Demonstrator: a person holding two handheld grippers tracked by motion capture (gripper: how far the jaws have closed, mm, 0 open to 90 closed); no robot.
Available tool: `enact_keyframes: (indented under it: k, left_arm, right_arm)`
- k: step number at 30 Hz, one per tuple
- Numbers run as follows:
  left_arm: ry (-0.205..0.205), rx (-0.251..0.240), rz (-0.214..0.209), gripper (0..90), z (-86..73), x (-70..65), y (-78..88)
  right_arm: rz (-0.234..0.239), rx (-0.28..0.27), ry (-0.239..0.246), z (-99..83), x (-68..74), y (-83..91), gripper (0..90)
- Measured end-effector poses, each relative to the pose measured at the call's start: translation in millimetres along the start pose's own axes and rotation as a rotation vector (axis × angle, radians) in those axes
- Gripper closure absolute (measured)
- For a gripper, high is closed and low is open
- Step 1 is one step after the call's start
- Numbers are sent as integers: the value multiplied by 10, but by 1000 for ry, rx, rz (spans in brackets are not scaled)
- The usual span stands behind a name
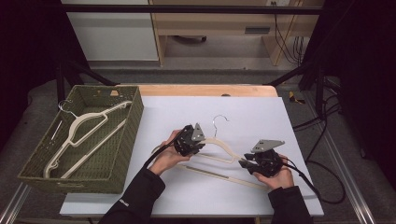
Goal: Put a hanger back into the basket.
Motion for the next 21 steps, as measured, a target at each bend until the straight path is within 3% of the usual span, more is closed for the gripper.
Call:
enact_keyframes:
  k: [1,4,7,10,14,17,19,21]
  left_arm:
    - [-1,0,5,753,-10,-6,24]
    - [0,-3,21,755,-28,-35,105]
    - [4,-28,30,757,-37,-91,215]
    - [2,-37,28,759,-38,-121,263]
    - [8,-50,25,761,-43,-171,347]
    - [16,-54,19,761,-47,-180,380]
    - [17,-56,14,759,-46,-183,395]
    - [44,-58,-11,751,-46,-188,435]
  right_arm:
    - [16,-54,9,68,22,-30,461]
    - [29,-124,16,201,46,-97,377]
    - [72,-156,-4,301,33,-209,396]
    - [88,-127,-9,357,16,-346,434]
    - [133,-92,-11,401,31,-461,577]
    - [146,-80,10,419,60,-471,728]
    - [150,-79,15,424,76,-443,771]
    - [175,-73,18,422,86,-418,781]
Point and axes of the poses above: each handheld gripper's, and its own axes: y roughly backward along the jaws, z roughly out of its top, x roughly to its left, the point moved 1 cm from there along -y, roughly forward along the jaws, and after that the axes turned 14 degrees about z, right-handed, at the moved point
